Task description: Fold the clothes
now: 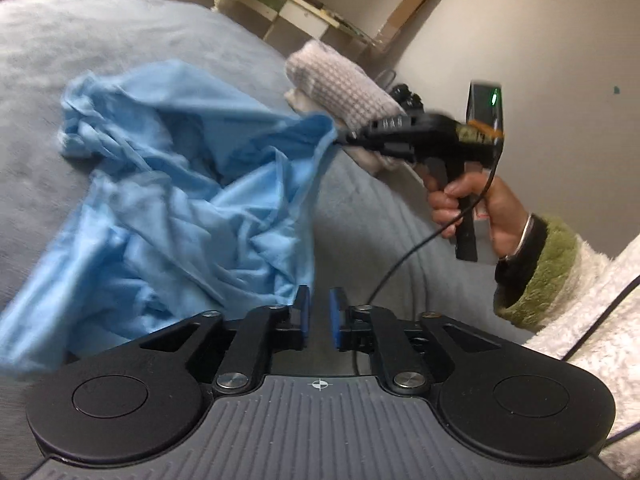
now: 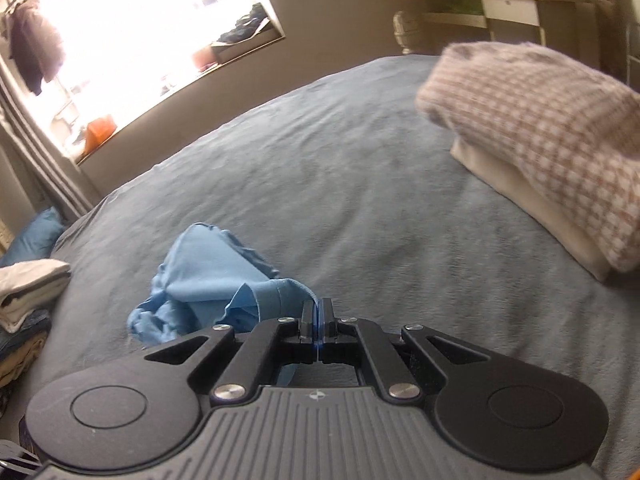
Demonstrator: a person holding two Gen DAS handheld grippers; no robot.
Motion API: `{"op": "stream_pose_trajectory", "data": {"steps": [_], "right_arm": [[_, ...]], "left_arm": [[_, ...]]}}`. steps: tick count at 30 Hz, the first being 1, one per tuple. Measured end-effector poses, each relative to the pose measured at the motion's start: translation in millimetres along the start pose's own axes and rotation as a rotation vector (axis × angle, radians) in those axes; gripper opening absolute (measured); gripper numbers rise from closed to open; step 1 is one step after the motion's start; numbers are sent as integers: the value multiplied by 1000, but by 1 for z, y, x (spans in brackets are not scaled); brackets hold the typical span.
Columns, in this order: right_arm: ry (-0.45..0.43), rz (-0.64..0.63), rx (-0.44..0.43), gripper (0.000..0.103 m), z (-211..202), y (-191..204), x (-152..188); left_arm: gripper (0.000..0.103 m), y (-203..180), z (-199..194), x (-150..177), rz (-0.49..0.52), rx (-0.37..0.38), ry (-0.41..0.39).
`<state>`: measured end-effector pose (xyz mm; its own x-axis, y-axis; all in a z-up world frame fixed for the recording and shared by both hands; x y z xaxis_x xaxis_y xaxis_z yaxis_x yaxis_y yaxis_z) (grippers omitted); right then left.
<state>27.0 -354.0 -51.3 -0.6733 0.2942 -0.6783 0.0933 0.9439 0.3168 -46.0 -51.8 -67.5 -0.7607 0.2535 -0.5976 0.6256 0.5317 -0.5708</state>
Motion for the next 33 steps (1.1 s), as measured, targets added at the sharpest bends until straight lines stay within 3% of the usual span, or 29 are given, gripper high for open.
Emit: {"op": "stream_pose_trajectory", "data": {"steps": [2,5,9,11,15,21,23,28,30,33], "right_arm": [[-11,6,9,0,2,-6,0],[-32,7,15,0,7,-13,0],[-47,30,-6,0,16,-18,1],[-58,38,-31,0,14,-18,0],[-92,21,-85,0,4,-16,-6],[-117,4,-143,0,-5,-18,-17],[-118,3,-159,0,-4,-19,-19],[-126,-5,-180,0,5,-20,-28],[-129,-10,-188,0,10,-20,-31],[-134,-16,-199,0,17,-21,-36]], "left_arm": [[35,2,-12,-10,10,-44,-44],[52,5,-17,-27,70,-198,-109],[62,0,16,-65,311,-497,-139],[68,-2,42,-83,444,-579,-121],[73,0,96,-102,695,-681,-59],[72,7,147,-101,965,-695,41],[70,8,153,-102,1007,-683,35],[27,13,157,-117,956,-624,26],[16,14,155,-123,912,-612,4],[9,17,149,-132,816,-590,-32]]}}
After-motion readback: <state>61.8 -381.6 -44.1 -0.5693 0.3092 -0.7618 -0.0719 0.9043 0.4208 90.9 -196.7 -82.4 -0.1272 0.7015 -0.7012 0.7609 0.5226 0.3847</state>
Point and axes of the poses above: each gripper's, at about its wrist camera, not at the fingertips, and z roughly the way its jaws point, y to its left, x to its underside, the point moved 4 cm from there along z, roughly the way its jaws point, and after that the axes turned 3 degrees about -z, right-handed, at the moved point
